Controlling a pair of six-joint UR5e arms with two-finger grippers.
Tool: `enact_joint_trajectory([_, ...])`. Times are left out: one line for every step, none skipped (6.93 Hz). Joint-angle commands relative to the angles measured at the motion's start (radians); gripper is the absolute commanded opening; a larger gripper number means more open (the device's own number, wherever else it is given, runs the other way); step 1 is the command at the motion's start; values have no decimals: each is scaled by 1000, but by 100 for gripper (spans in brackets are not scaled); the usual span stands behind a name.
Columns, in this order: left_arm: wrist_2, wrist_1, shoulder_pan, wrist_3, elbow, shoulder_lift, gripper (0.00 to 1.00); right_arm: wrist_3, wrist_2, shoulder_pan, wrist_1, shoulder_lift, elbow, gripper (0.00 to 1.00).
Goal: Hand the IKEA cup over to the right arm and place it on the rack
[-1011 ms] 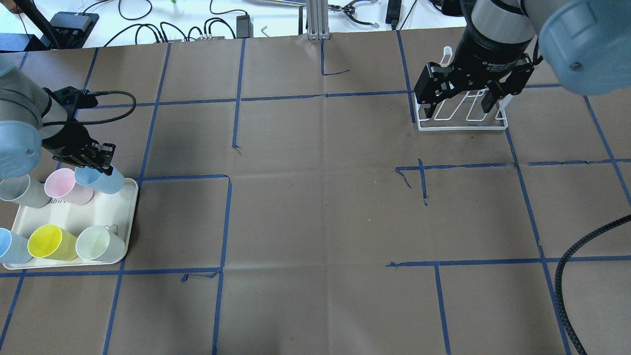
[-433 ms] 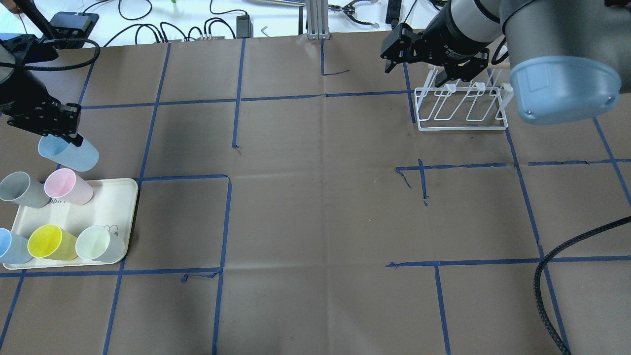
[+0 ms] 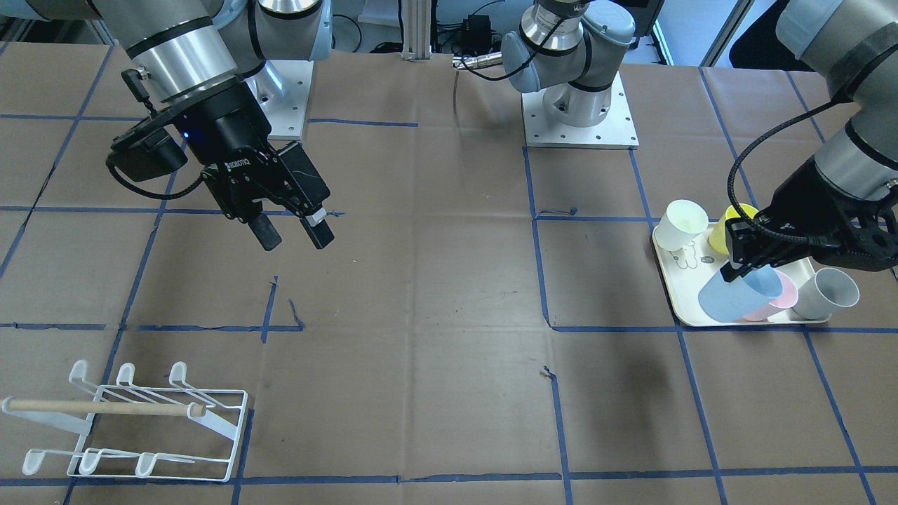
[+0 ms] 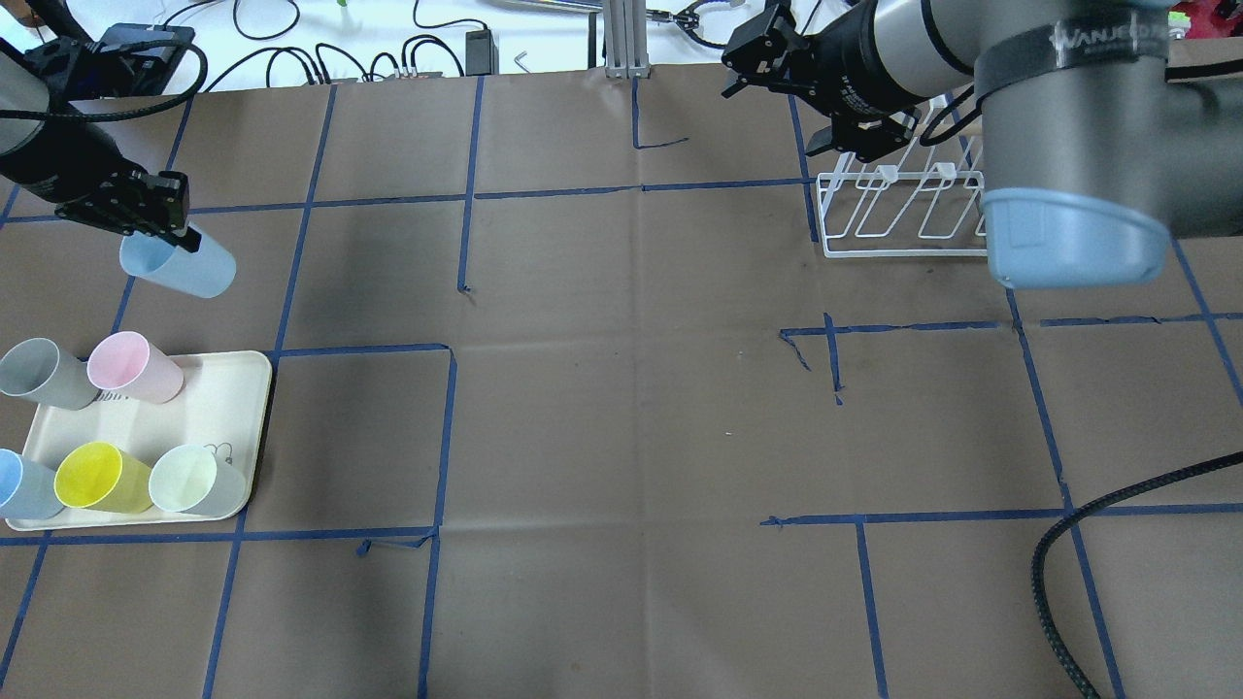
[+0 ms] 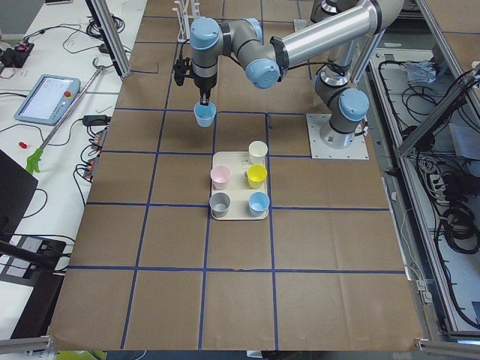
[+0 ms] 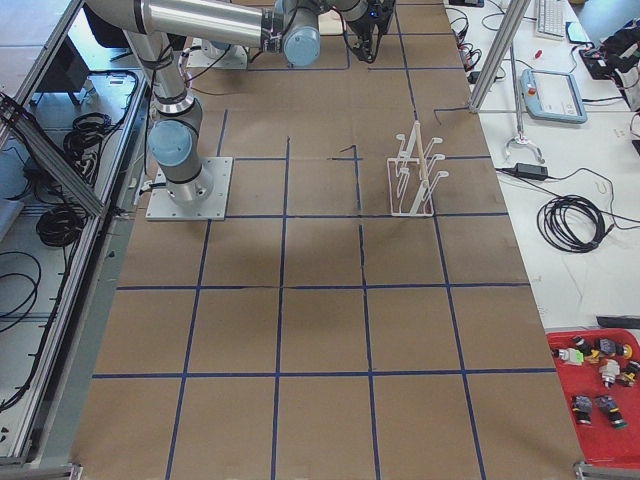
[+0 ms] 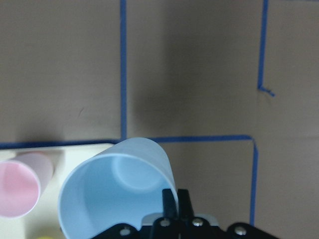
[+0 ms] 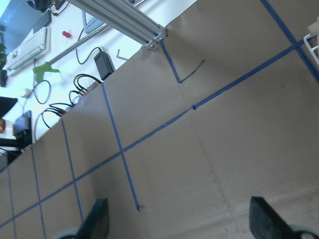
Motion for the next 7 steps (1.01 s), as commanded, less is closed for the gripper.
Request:
enact_joint_trajectory([-243, 179, -25, -2, -21, 0, 0, 232, 66, 0, -425, 0, 187, 99])
enact_joint_trajectory([-321, 277, -45, -4, -47, 2, 0, 370, 90, 0, -626, 14, 261, 99])
enact_joint_trajectory([-392, 404, -72, -2, -81, 2, 0, 517, 109, 2, -732, 19, 302, 99])
enact_joint_trajectory([-523, 577, -86, -7, -140, 2, 0, 671, 113, 8, -797, 31, 308, 99])
enact_joint_trajectory([-579, 718, -88, -5, -218, 6, 0, 771, 113, 34, -882, 69, 310, 99])
enact_joint_trajectory([-671, 917, -89, -5, -306, -4, 0, 792, 110, 57, -950, 123, 305, 99])
enact_joint_trajectory([-739, 1054, -94, 4, -386, -9, 0, 793, 107, 66, -979, 153, 302, 100])
